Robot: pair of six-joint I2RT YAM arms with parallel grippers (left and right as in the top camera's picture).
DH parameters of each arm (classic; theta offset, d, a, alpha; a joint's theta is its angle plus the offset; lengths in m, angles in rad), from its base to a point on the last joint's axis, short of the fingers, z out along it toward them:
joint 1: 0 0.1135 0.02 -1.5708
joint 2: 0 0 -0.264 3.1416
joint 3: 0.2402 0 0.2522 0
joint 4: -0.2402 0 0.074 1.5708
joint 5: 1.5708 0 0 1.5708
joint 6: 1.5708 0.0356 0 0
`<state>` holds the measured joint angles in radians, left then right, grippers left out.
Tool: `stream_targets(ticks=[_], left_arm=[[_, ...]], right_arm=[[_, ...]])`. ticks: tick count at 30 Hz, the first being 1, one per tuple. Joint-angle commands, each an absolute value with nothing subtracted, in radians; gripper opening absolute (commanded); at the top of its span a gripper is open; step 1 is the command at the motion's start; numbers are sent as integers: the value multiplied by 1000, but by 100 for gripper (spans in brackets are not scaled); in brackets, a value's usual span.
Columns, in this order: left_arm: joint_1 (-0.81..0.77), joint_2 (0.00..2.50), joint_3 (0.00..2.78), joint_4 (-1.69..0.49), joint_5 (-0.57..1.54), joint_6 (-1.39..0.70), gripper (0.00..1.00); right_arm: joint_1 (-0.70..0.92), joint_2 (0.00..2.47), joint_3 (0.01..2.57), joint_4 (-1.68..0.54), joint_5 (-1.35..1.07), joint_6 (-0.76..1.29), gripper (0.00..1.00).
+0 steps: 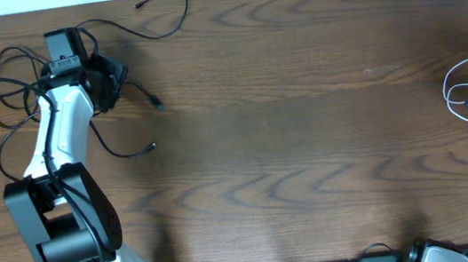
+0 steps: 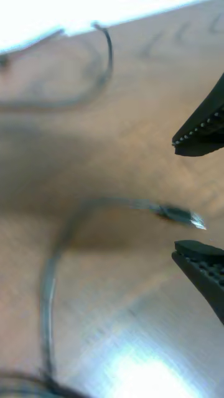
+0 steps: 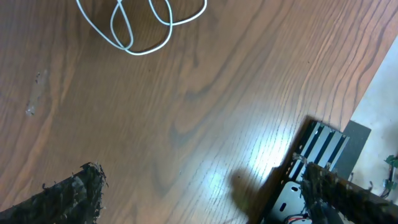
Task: Untangle cables
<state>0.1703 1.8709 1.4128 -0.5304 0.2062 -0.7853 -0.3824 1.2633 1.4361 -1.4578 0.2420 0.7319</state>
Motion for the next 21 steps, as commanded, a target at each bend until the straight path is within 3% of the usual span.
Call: stream_targets(ticks=[1,8,12,21], left_arm=[[175,1876,1411,-623,134,-749,50],[175,1876,1396,-852,-83,-654,50],[177,1876,1326,-863,-201,-654,50],[179,1883,1153,-701,-87,-655,50]], right_arm=[[-387,1262,1437,-1459,252,747,99],[-387,1262,1437,-1459,252,747,99],[-387,1262,1437,-1459,252,747,99],[-387,1262,1437,-1459,252,747,99]])
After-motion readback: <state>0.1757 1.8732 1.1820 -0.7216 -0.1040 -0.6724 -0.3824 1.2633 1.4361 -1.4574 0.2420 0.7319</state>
